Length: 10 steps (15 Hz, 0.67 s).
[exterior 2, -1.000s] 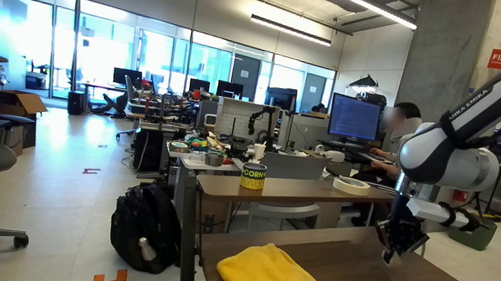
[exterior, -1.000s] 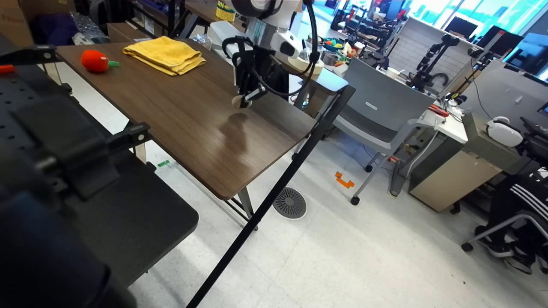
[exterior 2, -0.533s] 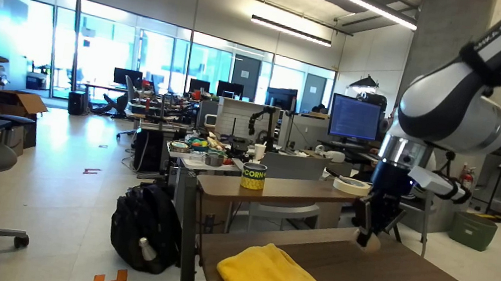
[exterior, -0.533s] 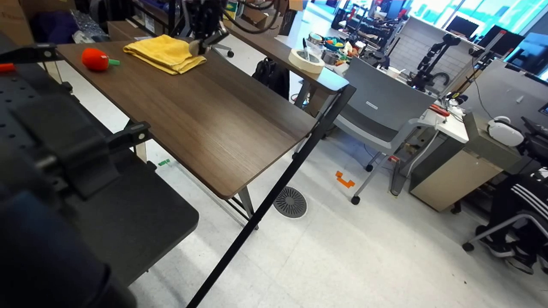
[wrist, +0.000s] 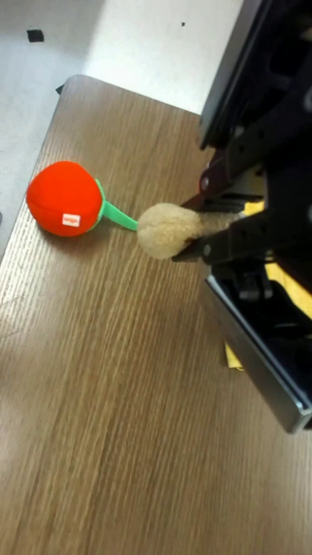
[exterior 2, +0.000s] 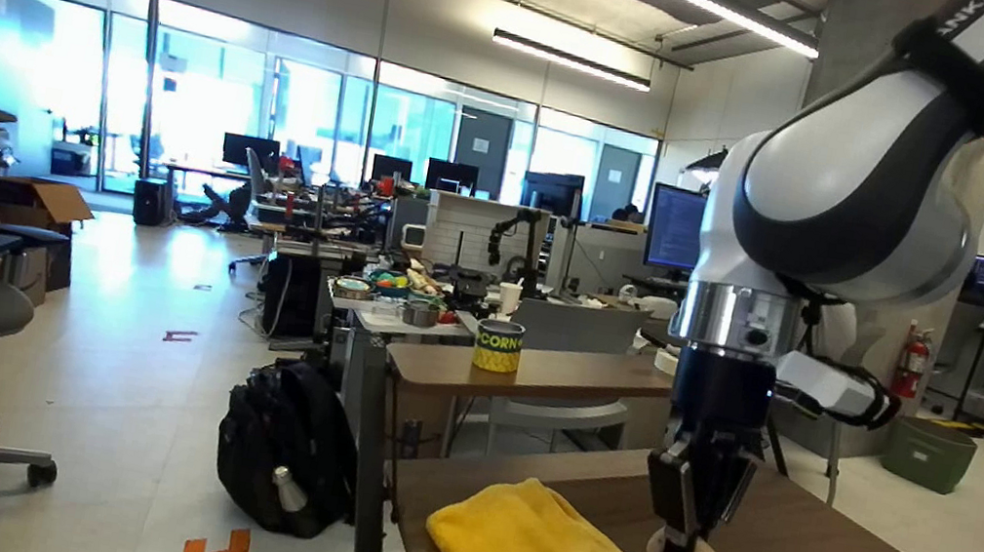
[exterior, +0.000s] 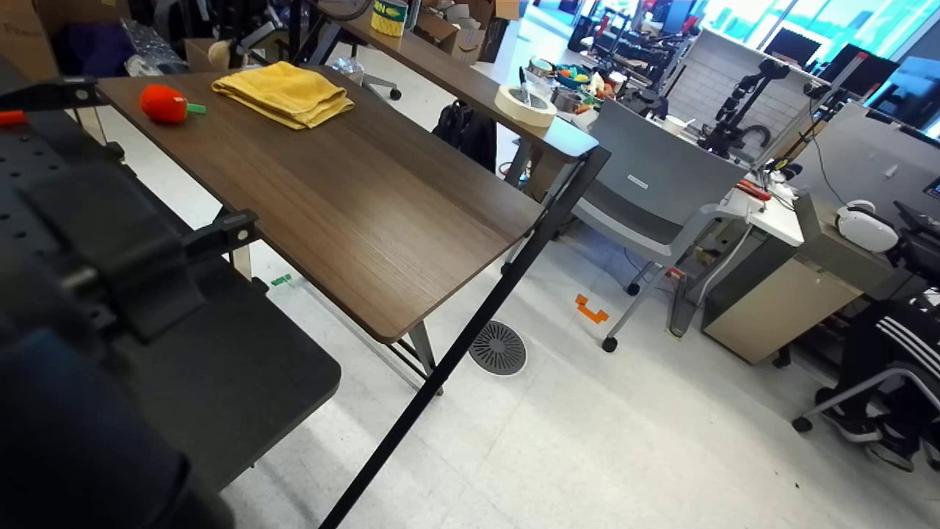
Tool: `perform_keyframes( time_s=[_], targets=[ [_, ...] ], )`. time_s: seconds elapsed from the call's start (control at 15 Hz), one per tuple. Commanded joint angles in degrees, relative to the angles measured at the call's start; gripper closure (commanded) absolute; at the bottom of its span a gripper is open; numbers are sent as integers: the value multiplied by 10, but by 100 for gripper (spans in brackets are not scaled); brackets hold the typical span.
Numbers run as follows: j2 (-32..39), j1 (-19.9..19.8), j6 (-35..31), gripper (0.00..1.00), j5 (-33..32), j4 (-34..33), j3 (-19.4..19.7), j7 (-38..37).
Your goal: Move the two plush toys to the left and use the towel to the wipe the table
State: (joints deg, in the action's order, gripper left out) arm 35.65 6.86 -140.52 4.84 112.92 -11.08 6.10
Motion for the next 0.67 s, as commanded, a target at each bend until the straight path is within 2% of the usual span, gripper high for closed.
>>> perform_keyframes(
  time_s=[0.0, 0.4, 0.47, 0.53, 0.6],
  targets=[
    [35, 21, 16, 96, -30, -19, 22, -12],
    [68, 46, 9, 96, -118, -8, 78, -40],
    [69, 49, 24, 75, -131, -8, 83, -39],
    [69, 50, 29, 59, -141, -4, 84, -34],
    [65, 51, 31, 52, -150, 2, 84, -30]
  ],
)
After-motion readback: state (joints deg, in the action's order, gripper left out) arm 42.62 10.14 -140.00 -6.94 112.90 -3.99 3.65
